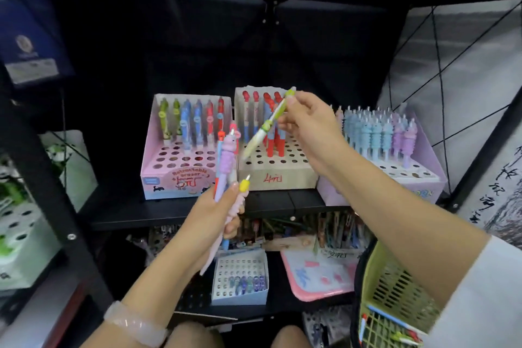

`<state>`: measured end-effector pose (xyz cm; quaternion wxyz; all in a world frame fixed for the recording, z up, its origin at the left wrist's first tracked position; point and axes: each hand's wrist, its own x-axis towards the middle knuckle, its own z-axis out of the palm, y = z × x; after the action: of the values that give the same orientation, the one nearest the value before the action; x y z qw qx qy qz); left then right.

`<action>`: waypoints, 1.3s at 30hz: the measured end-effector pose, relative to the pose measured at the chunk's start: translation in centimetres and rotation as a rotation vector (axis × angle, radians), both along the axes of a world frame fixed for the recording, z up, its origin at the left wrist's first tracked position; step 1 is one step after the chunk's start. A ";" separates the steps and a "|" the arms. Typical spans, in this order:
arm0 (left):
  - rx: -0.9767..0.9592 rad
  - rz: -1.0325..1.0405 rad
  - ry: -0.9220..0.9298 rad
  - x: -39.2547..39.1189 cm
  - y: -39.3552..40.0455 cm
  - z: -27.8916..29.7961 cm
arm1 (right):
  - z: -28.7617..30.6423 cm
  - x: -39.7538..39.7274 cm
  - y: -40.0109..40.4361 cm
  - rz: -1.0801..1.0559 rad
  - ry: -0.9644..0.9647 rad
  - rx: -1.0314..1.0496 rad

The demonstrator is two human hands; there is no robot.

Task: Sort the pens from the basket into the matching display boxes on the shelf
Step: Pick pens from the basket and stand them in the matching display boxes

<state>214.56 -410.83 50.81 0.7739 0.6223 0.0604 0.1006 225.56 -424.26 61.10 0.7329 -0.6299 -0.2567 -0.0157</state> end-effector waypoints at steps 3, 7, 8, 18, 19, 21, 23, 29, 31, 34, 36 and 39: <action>0.001 0.096 -0.041 -0.6 2.5 0.2 | 1.2 0.2 3.5 -0.024 -0.095 -0.044; 0.015 0.195 -0.067 -1.8 6.2 0.5 | 2.1 0.2 9.1 -0.077 -0.324 -0.204; 0.019 0.212 -0.069 -2.2 7.0 0.5 | 2.1 0.3 10.5 -0.094 -0.378 -0.248; 0.028 0.300 -0.075 -4.5 11.1 -0.8 | 0.2 2.4 17.1 -0.239 -0.607 -0.709; 0.034 0.300 -0.078 -4.6 11.2 -0.9 | 0.1 2.5 17.3 -0.246 -0.610 -0.707; 0.031 0.299 -0.077 -4.6 11.4 -1.0 | 0.0 2.5 17.9 -0.257 -0.607 -0.667; 0.019 0.297 -0.074 -4.6 11.6 -1.1 | 0.2 2.6 18.3 -0.289 -0.603 -0.609; 0.005 0.302 -0.057 -4.3 11.8 -1.4 | 0.9 3.6 18.8 -0.320 -0.617 -0.650; -0.001 0.304 -0.050 -4.1 11.7 -1.4 | 0.8 3.8 18.9 -0.282 -0.567 -0.671; -0.009 0.302 -0.047 -3.9 11.8 -1.2 | 1.2 3.9 19.0 -0.229 -0.503 -0.620; -0.010 0.301 -0.039 -3.9 11.8 -1.1 | 1.2 3.8 19.0 -0.214 -0.474 -0.597; -0.012 0.305 -0.024 -3.9 11.9 -1.1 | 0.4 3.7 19.0 -0.192 -0.506 -0.637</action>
<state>210.68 -398.94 49.68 0.7542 0.5999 0.1455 0.2239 229.26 -405.24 61.51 0.4104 -0.8225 -0.3607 -0.1578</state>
